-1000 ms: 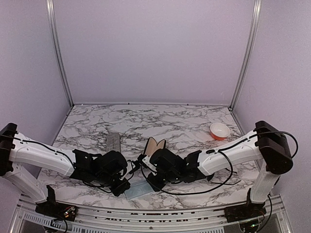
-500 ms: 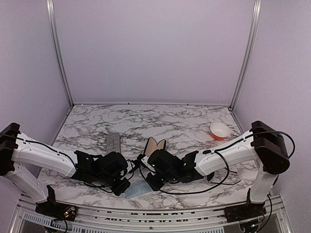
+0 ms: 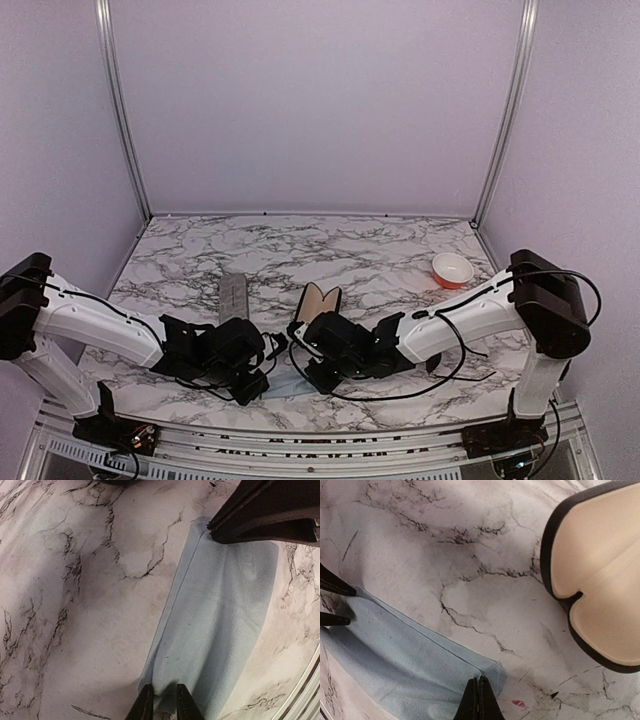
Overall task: Organize the sunglasses
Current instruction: Fold the glasses cleaning cloth at the center of the board.
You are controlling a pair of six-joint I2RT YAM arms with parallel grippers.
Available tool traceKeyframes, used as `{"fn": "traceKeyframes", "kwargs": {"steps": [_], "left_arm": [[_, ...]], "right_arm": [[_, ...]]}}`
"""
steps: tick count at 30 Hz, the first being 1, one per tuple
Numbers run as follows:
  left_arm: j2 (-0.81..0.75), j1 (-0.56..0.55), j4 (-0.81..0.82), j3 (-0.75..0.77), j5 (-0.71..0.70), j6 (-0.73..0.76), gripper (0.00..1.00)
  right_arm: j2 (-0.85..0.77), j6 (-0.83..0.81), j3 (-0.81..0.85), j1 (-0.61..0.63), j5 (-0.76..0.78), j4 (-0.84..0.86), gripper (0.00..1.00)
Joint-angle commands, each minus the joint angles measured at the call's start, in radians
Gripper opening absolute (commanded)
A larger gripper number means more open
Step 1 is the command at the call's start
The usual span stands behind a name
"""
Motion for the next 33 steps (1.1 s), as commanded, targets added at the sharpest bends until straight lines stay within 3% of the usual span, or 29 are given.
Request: {"fn": "traceKeyframes", "kwargs": {"steps": [1,5,10,20,22,25,31,33], "left_arm": [[0.017,0.009,-0.033,-0.022,-0.007,-0.006,0.22],[-0.023,0.009,-0.035,-0.028,-0.017,-0.011,0.36],[-0.095,0.013,-0.053,-0.03,-0.058,-0.02,0.49],[-0.248,0.023,-0.101,-0.032,-0.23,-0.045,0.63],[-0.286,0.025,-0.105,-0.04,-0.282,-0.05,0.72],[-0.348,0.026,-0.101,-0.065,-0.385,-0.072,0.98],[-0.515,0.026,-0.087,-0.135,-0.624,-0.106,0.99],[-0.586,0.026,-0.054,-0.177,-0.633,-0.101,0.99]], "right_arm": [[0.02,0.003,0.019,0.004,0.036,-0.027,0.0],[0.016,0.009,0.02,0.005,0.048,-0.028,0.03],[0.01,0.014,0.03,0.005,0.066,-0.04,0.16],[-0.033,0.015,0.045,0.005,0.101,-0.056,0.39],[-0.048,0.016,0.041,0.006,0.112,-0.059,0.45],[-0.072,0.015,0.036,0.006,0.13,-0.06,0.53],[-0.109,0.015,0.029,0.006,0.167,-0.078,0.64],[-0.125,0.018,0.019,0.005,0.181,-0.083,0.67]]}}
